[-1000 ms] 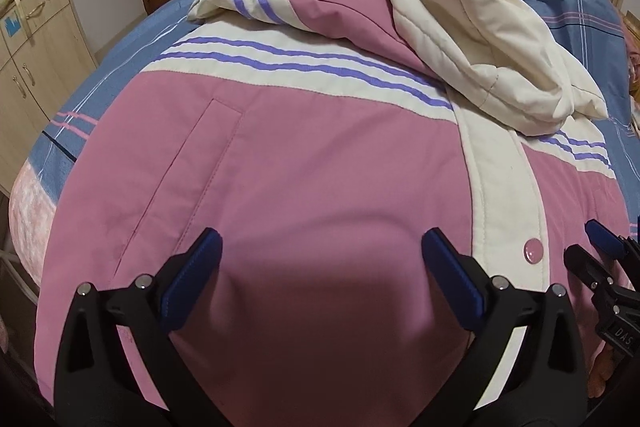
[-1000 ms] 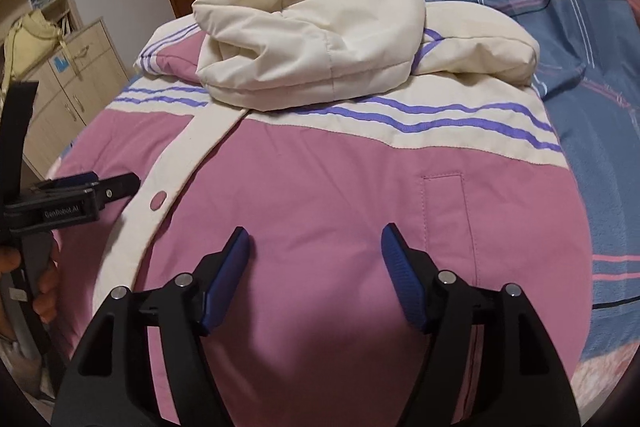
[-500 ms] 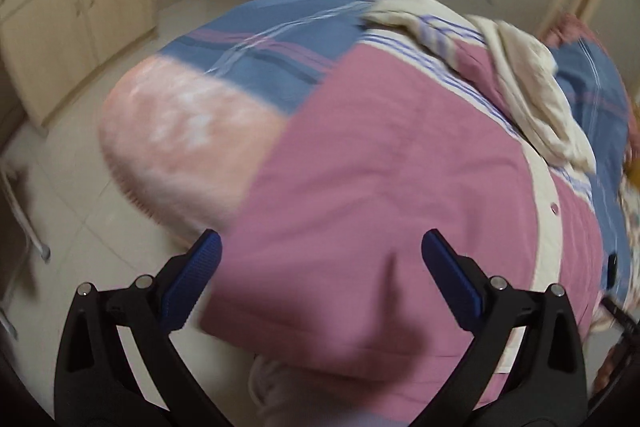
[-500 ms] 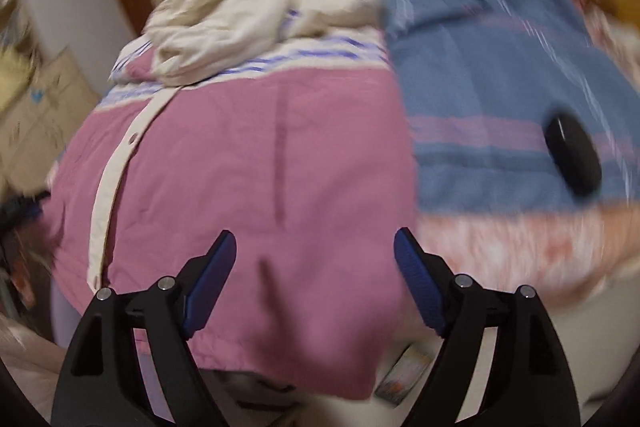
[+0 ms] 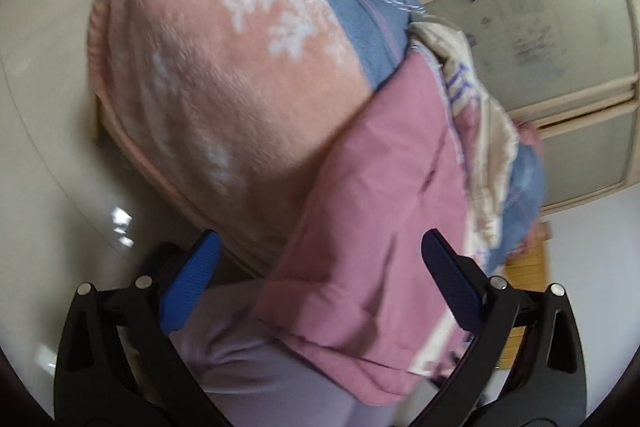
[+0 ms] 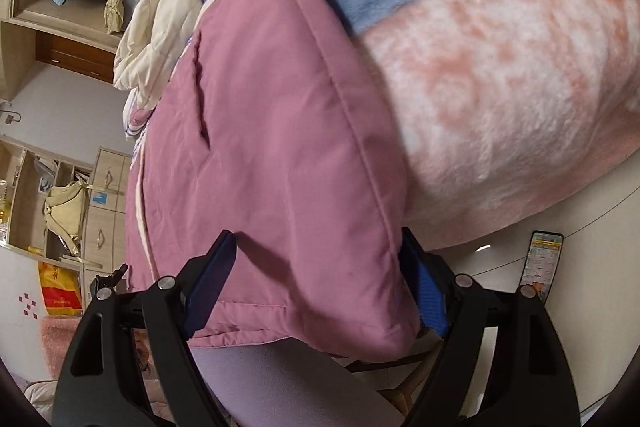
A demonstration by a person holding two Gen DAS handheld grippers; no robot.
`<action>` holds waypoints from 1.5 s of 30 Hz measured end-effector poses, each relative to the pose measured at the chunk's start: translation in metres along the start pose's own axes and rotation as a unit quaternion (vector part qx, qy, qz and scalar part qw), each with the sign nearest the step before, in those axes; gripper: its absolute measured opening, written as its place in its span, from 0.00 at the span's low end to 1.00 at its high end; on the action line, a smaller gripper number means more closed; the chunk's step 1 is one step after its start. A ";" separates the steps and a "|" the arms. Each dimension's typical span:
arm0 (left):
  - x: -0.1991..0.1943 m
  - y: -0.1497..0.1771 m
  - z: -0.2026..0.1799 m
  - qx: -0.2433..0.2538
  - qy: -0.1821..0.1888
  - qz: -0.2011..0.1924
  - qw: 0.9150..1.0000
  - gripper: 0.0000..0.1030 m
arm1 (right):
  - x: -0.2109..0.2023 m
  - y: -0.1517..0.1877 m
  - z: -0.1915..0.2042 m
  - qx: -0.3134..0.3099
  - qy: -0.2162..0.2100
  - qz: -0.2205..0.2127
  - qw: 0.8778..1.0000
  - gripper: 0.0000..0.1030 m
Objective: Fold large clothes
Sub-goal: 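Grasp the pink hem with both tools and lift it over the hood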
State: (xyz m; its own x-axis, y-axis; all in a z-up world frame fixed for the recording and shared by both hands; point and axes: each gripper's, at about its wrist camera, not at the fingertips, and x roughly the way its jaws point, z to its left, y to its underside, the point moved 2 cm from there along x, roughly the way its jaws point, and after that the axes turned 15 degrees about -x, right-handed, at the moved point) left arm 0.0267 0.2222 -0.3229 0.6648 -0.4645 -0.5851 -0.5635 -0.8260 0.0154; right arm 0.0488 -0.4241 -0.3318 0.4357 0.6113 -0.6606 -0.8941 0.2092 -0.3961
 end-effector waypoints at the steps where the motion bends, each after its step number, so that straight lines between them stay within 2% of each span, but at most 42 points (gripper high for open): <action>1: 0.001 0.001 0.000 -0.008 0.010 0.005 1.000 0.97 | -0.001 -0.001 0.001 0.002 -0.007 0.000 1.000 0.76; 2: 0.002 0.002 -0.001 -0.011 0.012 0.012 1.000 0.86 | -0.003 0.000 0.002 0.004 -0.012 0.000 1.000 0.67; 3: 0.005 0.005 -0.004 -0.008 0.013 0.020 1.000 0.62 | -0.004 -0.001 0.002 0.006 -0.017 0.003 1.000 0.60; 4: 0.008 0.008 -0.006 -0.001 0.006 0.031 1.000 0.53 | -0.006 0.000 0.001 0.009 -0.021 0.006 1.000 0.45; 5: 0.008 0.010 -0.007 0.006 -0.003 0.035 0.999 0.40 | -0.007 0.001 0.001 0.010 -0.024 0.012 1.000 0.24; 6: 0.008 0.011 -0.009 0.016 -0.009 0.040 0.999 0.31 | -0.008 0.004 0.000 0.009 -0.028 0.016 0.999 0.17; 9: 0.006 0.014 -0.016 0.033 0.015 0.050 0.998 0.13 | -0.019 0.004 0.005 0.004 -0.065 0.000 0.998 0.10; 12: -0.003 0.017 -0.032 0.055 0.048 0.060 0.996 0.10 | -0.032 -0.001 0.016 0.004 -0.120 -0.028 0.992 0.08; 14: -0.011 0.017 -0.045 0.056 0.095 0.073 0.991 0.10 | -0.042 -0.009 0.029 -0.004 -0.156 -0.053 0.986 0.08; 16: -0.017 0.014 -0.061 0.057 0.137 0.085 0.985 0.10 | -0.059 -0.023 0.046 -0.014 -0.208 -0.096 0.973 0.08; 18: -0.019 0.011 -0.081 0.069 0.156 0.090 0.981 0.10 | -0.074 -0.042 0.064 -0.030 -0.241 -0.136 0.961 0.08; 23: -0.023 -0.011 -0.151 0.089 0.221 0.090 0.967 0.10 | -0.098 -0.117 0.109 -0.091 -0.264 -0.202 0.939 0.08; 28: -0.015 -0.051 -0.247 0.126 0.232 0.054 0.963 0.10 | -0.096 -0.210 0.131 -0.115 -0.252 -0.248 0.928 0.07; 31: 0.014 -0.090 -0.305 0.123 0.209 0.040 0.969 0.11 | -0.081 -0.277 0.122 -0.074 -0.236 -0.268 0.931 0.07; 34: 0.062 -0.132 -0.355 0.112 0.163 0.024 0.980 0.14 | -0.052 -0.335 0.105 -0.026 -0.207 -0.274 0.939 0.07; 38: 0.130 -0.178 -0.384 0.099 0.099 0.018 0.990 0.17 | 0.006 -0.390 0.068 0.041 -0.148 -0.257 0.954 0.07; 40: 0.178 -0.193 -0.385 0.095 0.052 0.020 0.994 0.18 | 0.038 -0.402 0.049 0.073 -0.116 -0.237 0.962 0.08; 42: 0.213 -0.202 -0.368 0.080 0.019 0.031 0.996 0.23 | 0.079 -0.405 0.022 0.112 -0.089 -0.193 0.971 0.11; 43: 0.229 -0.206 -0.357 0.066 0.010 0.040 0.997 0.24 | 0.091 -0.403 0.011 0.127 -0.090 -0.180 0.971 0.11; 45: 0.255 -0.214 -0.328 0.028 0.010 0.077 0.997 0.25 | 0.114 -0.397 -0.014 0.156 -0.124 -0.169 0.965 0.11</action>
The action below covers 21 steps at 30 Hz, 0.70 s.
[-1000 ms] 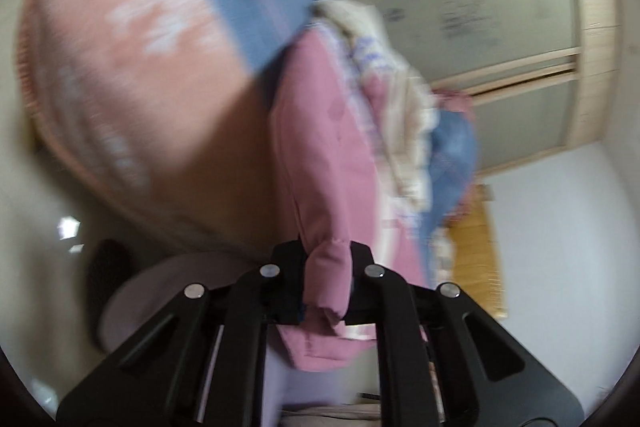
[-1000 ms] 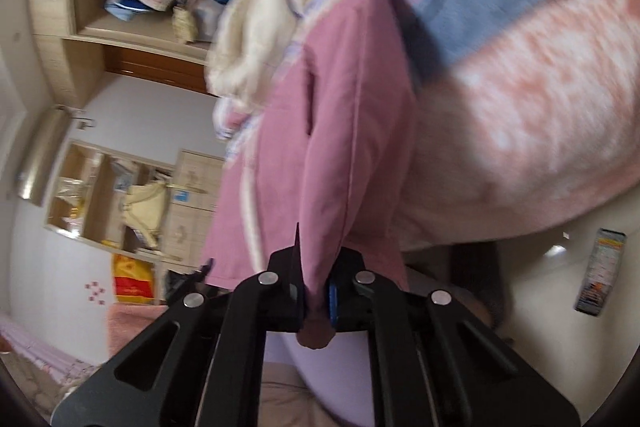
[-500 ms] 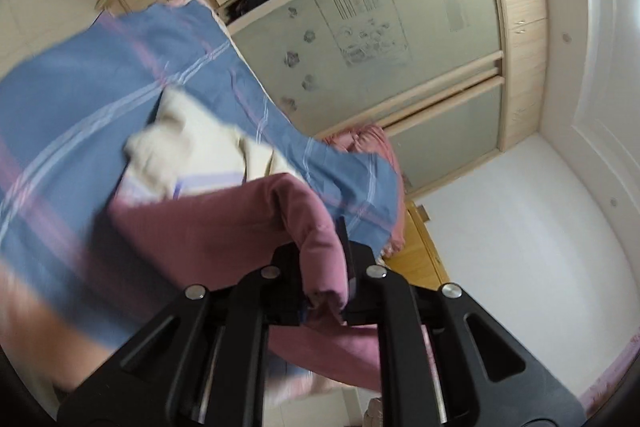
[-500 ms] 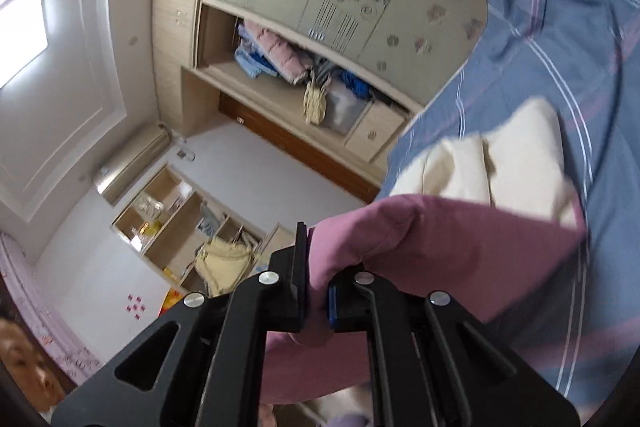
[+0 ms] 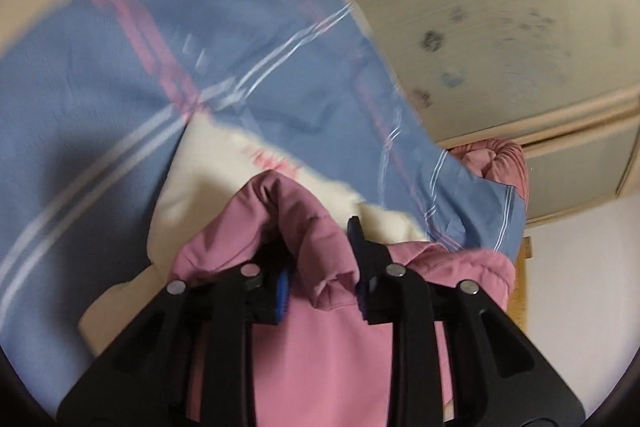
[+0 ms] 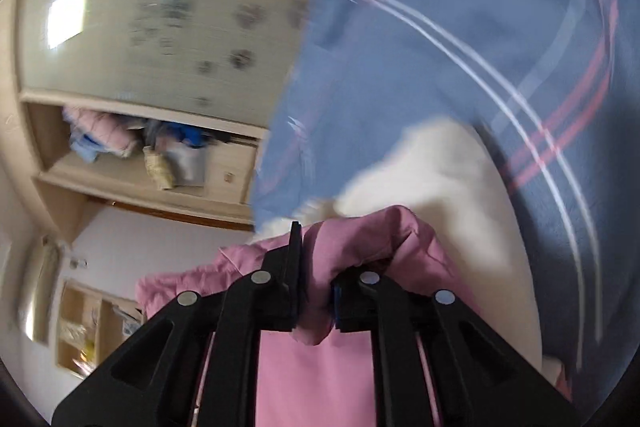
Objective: Fold large clothes
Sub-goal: 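Grasp the pink hem with both tools and lift it over the hood, then lay the hem down over the hood and release both tools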
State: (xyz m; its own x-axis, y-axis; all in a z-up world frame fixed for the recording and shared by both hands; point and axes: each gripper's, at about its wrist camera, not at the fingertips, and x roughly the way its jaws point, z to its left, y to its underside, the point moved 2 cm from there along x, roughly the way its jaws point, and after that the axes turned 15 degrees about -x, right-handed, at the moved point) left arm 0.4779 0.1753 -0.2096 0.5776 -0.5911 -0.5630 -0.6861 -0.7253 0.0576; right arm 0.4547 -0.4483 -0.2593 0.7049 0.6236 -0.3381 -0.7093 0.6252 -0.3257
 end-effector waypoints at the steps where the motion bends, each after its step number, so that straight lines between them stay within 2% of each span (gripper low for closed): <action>1: 0.006 -0.006 0.013 -0.018 0.019 0.016 1.000 0.25 | 0.001 0.000 -0.007 0.008 -0.015 0.002 1.000 0.12; 4: -0.003 -0.021 0.024 -0.034 0.068 0.024 0.997 0.30 | -0.001 -0.008 -0.015 0.012 -0.052 0.017 0.998 0.14; 5: -0.013 -0.025 0.024 -0.035 0.081 0.019 0.996 0.35 | -0.003 -0.012 -0.014 0.007 -0.057 0.028 0.998 0.15; 6: -0.029 -0.029 0.023 -0.040 0.095 0.004 0.995 0.48 | -0.007 -0.016 -0.012 0.001 -0.059 0.030 0.998 0.15; 7: -0.043 -0.031 0.023 -0.039 0.091 -0.027 0.995 0.60 | -0.014 -0.017 -0.008 -0.004 -0.057 0.030 0.998 0.18; 8: -0.070 -0.035 0.020 -0.034 0.072 -0.093 0.992 0.84 | -0.021 -0.020 -0.004 -0.014 -0.055 0.029 0.998 0.23; 9: -0.091 -0.035 0.018 -0.026 0.068 -0.133 0.989 0.87 | -0.030 -0.022 0.001 -0.021 -0.056 0.026 0.998 0.30; 10: -0.110 -0.035 0.014 -0.014 0.072 -0.152 0.986 0.87 | -0.038 -0.026 0.004 -0.025 -0.051 0.013 0.998 0.49; 11: -0.126 -0.032 0.010 -0.003 0.076 -0.157 0.985 0.87 | -0.048 -0.029 0.008 -0.031 -0.027 -0.016 0.999 0.79; 12: -0.139 -0.026 0.005 0.007 0.075 -0.164 0.984 0.87 | -0.070 -0.035 0.010 -0.041 0.028 -0.066 0.997 0.97; 13: -0.151 -0.018 -0.001 0.026 0.069 -0.176 0.982 0.87 | -0.088 -0.039 0.012 -0.051 0.056 -0.104 0.992 0.99; 14: -0.163 -0.004 -0.012 0.059 0.062 -0.189 0.978 0.87 | -0.101 -0.042 0.013 -0.056 0.060 -0.116 0.990 0.99; 16: -0.165 0.020 -0.035 0.110 0.044 -0.208 0.971 0.87 | -0.121 -0.039 0.027 -0.080 0.059 -0.115 0.988 0.99; 17: -0.164 0.043 -0.047 0.147 0.031 -0.212 0.966 0.87 | -0.126 -0.034 0.043 -0.116 0.079 -0.113 0.984 0.99; 19: -0.155 0.081 -0.066 0.204 0.023 -0.203 0.958 0.87 | -0.123 -0.010 0.092 -0.228 0.132 -0.101 0.959 0.99; 21: -0.130 0.130 -0.084 0.263 0.015 -0.180 0.948 0.87 | -0.107 0.025 0.143 -0.328 0.149 -0.079 0.929 0.92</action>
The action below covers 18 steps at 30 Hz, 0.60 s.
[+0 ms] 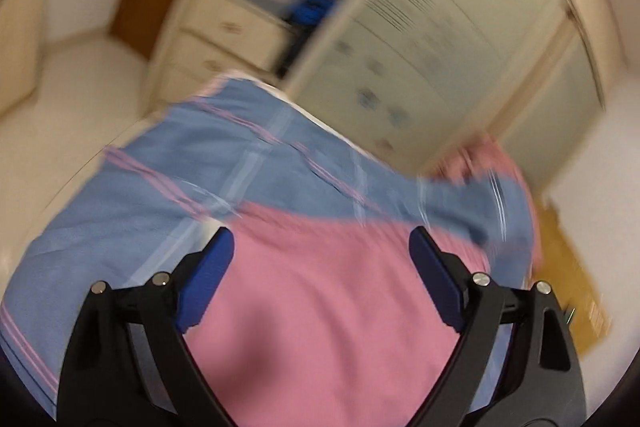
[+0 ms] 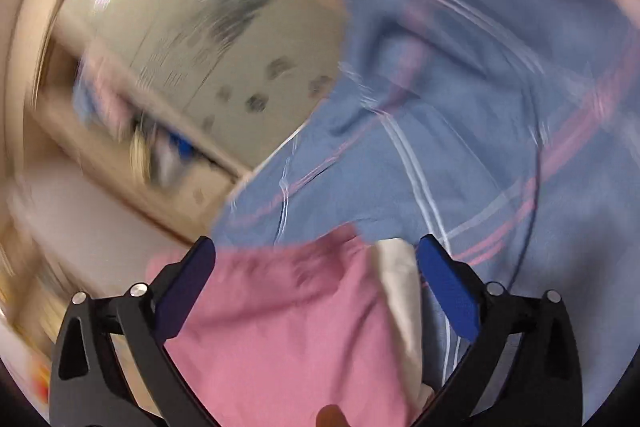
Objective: Fold large clothes
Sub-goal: 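Lay the hem down over the hood and release both tools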
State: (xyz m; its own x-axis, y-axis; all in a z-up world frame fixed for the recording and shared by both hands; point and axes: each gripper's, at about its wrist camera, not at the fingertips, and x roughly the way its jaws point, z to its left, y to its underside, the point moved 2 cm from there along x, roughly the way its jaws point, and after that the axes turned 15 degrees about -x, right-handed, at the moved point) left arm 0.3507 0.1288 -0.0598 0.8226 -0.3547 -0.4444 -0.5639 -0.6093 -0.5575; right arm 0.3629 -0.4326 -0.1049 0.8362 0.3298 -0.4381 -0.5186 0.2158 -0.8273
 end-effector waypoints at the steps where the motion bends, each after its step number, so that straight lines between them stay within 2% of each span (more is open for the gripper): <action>1: 0.007 0.022 -0.020 0.031 0.001 0.012 0.999 0.86 | 0.002 0.002 0.033 -0.053 -0.002 0.009 0.999 0.75; 2: 0.015 0.045 -0.038 0.065 -0.002 0.022 0.998 0.84 | 0.005 0.007 0.064 -0.101 -0.009 0.021 0.995 0.56; 3: 0.023 0.063 -0.050 0.093 -0.007 0.030 0.995 0.81 | 0.013 0.015 0.097 -0.148 -0.019 0.040 0.988 0.48; 4: 0.031 0.082 -0.062 0.125 -0.014 0.038 0.991 0.78 | 0.023 0.024 0.123 -0.178 -0.031 0.063 0.981 0.35; 5: 0.041 0.101 -0.071 0.154 -0.024 0.047 0.987 0.73 | 0.033 0.033 0.139 -0.196 -0.044 0.080 0.976 0.31; 6: 0.053 0.120 -0.079 0.179 -0.036 0.061 0.981 0.68 | 0.045 0.045 0.162 -0.221 -0.059 0.099 0.968 0.30; 8: 0.072 0.141 -0.077 0.195 -0.055 0.075 0.976 0.66 | 0.068 0.064 0.193 -0.271 -0.054 0.124 0.953 0.28; 10: 0.095 0.150 -0.072 0.209 -0.092 0.084 0.970 0.65 | 0.094 0.073 0.211 -0.292 -0.051 0.144 0.944 0.28; 11: 0.106 0.151 -0.068 0.210 -0.107 0.085 0.968 0.62 | 0.108 0.076 0.214 -0.298 -0.040 0.153 0.941 0.24; 12: 0.118 0.147 -0.062 0.209 -0.125 0.087 0.966 0.66 | 0.124 0.077 0.213 -0.301 -0.023 0.161 0.940 0.23; 15: 0.150 0.132 -0.049 0.210 -0.157 0.085 0.961 0.78 | 0.165 0.071 0.198 -0.273 0.000 0.179 0.945 0.21; 18: 0.178 0.117 -0.042 0.226 -0.196 0.072 0.951 0.82 | 0.198 0.055 0.169 -0.243 0.043 0.178 0.953 0.18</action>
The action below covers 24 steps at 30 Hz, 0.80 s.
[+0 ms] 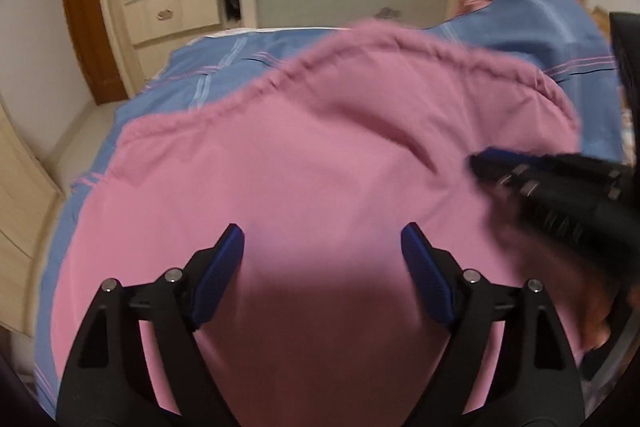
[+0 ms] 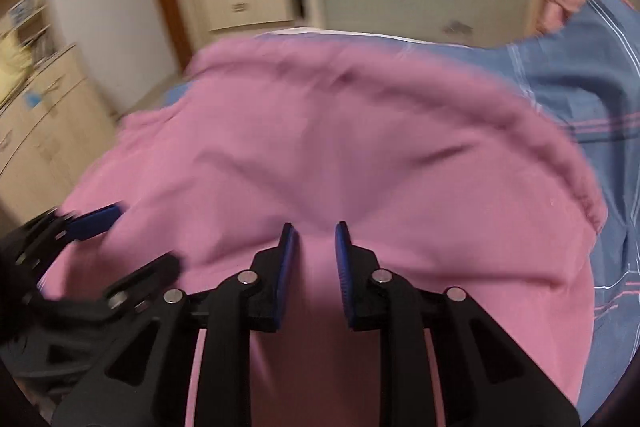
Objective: Fold large clothes
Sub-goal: 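Lay the hem down over the hood and release both tools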
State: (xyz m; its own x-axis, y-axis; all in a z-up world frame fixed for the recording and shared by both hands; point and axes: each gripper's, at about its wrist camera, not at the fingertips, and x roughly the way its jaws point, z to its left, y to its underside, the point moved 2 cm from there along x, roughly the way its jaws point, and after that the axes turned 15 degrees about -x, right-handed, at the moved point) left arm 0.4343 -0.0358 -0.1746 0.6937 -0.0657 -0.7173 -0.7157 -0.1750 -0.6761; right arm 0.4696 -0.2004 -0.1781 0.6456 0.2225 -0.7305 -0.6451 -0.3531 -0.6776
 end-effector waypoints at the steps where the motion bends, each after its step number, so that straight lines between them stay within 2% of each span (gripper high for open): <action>1: 0.008 -0.006 0.002 0.000 -0.016 -0.005 1.000 0.82 | 0.007 -0.003 -0.013 0.008 0.025 0.005 1.000 0.15; 3: 0.027 -0.020 0.015 -0.011 -0.061 -0.014 0.998 0.84 | 0.020 -0.002 -0.043 0.014 0.124 0.029 0.992 0.19; 4: 0.037 -0.026 0.026 -0.025 -0.076 -0.010 0.997 0.84 | 0.027 0.004 -0.065 0.025 0.160 0.047 0.986 0.29; 5: 0.042 -0.028 0.035 -0.039 -0.092 -0.004 0.995 0.84 | 0.032 0.008 -0.076 0.042 0.159 0.060 0.985 0.32; 7: 0.054 -0.030 0.053 -0.051 -0.108 0.001 0.993 0.84 | 0.041 0.038 -0.113 0.110 0.110 0.075 0.985 0.31; 9: 0.063 -0.029 0.069 -0.061 -0.128 0.005 0.990 0.84 | 0.042 0.055 -0.134 0.149 0.093 0.069 0.982 0.24; 10: 0.064 -0.030 0.075 -0.072 -0.133 0.009 0.988 0.84 | 0.043 0.063 -0.138 0.158 0.096 0.074 0.980 0.13; 11: 0.066 -0.029 0.082 -0.088 -0.137 0.016 0.987 0.84 | 0.046 0.070 -0.138 0.158 0.107 0.085 0.978 0.07; 13: 0.067 -0.030 0.084 -0.089 -0.156 0.023 0.984 0.83 | 0.045 0.068 -0.130 0.144 0.114 0.096 0.978 0.07; 14: 0.063 -0.029 0.081 -0.078 -0.160 0.019 0.984 0.77 | 0.040 0.064 -0.122 0.124 0.130 0.103 0.978 0.07; 15: 0.054 -0.030 0.078 -0.068 -0.150 0.014 0.986 0.65 | 0.034 0.059 -0.118 0.113 0.142 0.097 0.979 0.08; 16: 0.040 -0.027 0.076 -0.066 -0.135 0.006 0.989 0.61 | 0.014 0.060 -0.115 0.105 0.155 0.072 0.980 0.13; 17: 0.026 -0.028 0.075 -0.067 -0.118 -0.009 0.991 0.60 | -0.009 0.061 -0.102 0.097 0.153 0.037 0.983 0.21; 18: 0.006 -0.028 0.070 -0.068 -0.093 -0.035 0.993 0.69 | -0.033 0.058 -0.087 0.089 0.134 -0.002 0.987 0.30; 19: -0.010 -0.028 0.065 -0.068 -0.076 -0.056 0.993 0.76 | -0.055 0.056 -0.072 0.086 0.114 -0.038 0.989 0.55; 20: -0.028 -0.027 0.055 -0.067 -0.053 -0.077 0.993 0.81 | -0.075 0.054 -0.057 0.083 0.094 -0.068 0.990 0.67; 21: -0.036 -0.025 0.046 -0.063 -0.036 -0.081 0.994 0.81 | -0.083 0.051 -0.045 0.075 0.075 -0.079 0.991 0.67; 23: -0.039 -0.024 0.023 -0.043 -0.009 -0.064 0.997 0.80 | -0.085 0.041 -0.018 0.051 0.038 -0.071 0.995 0.65; 24: -0.037 -0.022 0.009 -0.027 -0.005 -0.056 0.998 0.76 | -0.081 0.038 -0.009 0.042 0.025 -0.065 0.997 0.62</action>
State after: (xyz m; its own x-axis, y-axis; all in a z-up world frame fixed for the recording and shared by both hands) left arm 0.4239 -0.0209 -0.1350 0.7687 -0.0336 -0.6387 -0.6275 -0.2326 -0.7430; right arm 0.3960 -0.2398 -0.1437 0.7442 0.2143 -0.6326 -0.5857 -0.2460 -0.7723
